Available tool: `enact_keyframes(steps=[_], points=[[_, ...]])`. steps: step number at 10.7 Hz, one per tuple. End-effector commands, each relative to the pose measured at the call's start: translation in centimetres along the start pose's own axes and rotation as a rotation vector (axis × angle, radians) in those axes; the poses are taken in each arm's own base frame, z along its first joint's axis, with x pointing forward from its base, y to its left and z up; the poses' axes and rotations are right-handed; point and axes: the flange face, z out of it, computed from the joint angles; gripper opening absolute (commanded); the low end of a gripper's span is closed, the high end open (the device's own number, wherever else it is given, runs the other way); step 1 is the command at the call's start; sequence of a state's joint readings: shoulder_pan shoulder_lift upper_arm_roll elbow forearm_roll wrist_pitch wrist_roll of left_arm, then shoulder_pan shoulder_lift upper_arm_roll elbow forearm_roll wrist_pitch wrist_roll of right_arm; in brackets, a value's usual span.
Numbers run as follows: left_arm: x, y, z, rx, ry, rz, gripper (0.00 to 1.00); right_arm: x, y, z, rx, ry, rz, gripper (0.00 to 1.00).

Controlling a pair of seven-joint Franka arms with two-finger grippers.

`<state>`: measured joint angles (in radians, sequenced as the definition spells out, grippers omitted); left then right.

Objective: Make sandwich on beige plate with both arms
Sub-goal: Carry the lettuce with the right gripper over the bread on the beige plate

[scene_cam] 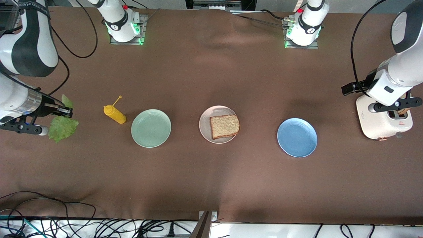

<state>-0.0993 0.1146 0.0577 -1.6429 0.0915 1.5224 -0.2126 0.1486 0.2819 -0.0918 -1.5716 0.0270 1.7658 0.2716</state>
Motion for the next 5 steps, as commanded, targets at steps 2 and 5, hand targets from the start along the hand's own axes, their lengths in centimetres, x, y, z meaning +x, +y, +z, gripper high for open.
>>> enact_keyframes(steps=[2,5], points=[[-0.1,-1.7,0.1,-0.046,-0.017,-0.012,1.00,-2.5,-12.6,0.8,-0.001,0.008,0.202,0.00],[0.0,-2.3,0.1,-0.075,-0.018,0.010,1.00,-4.0,-20.6,2.4,0.174,-0.023,0.421,0.00]])
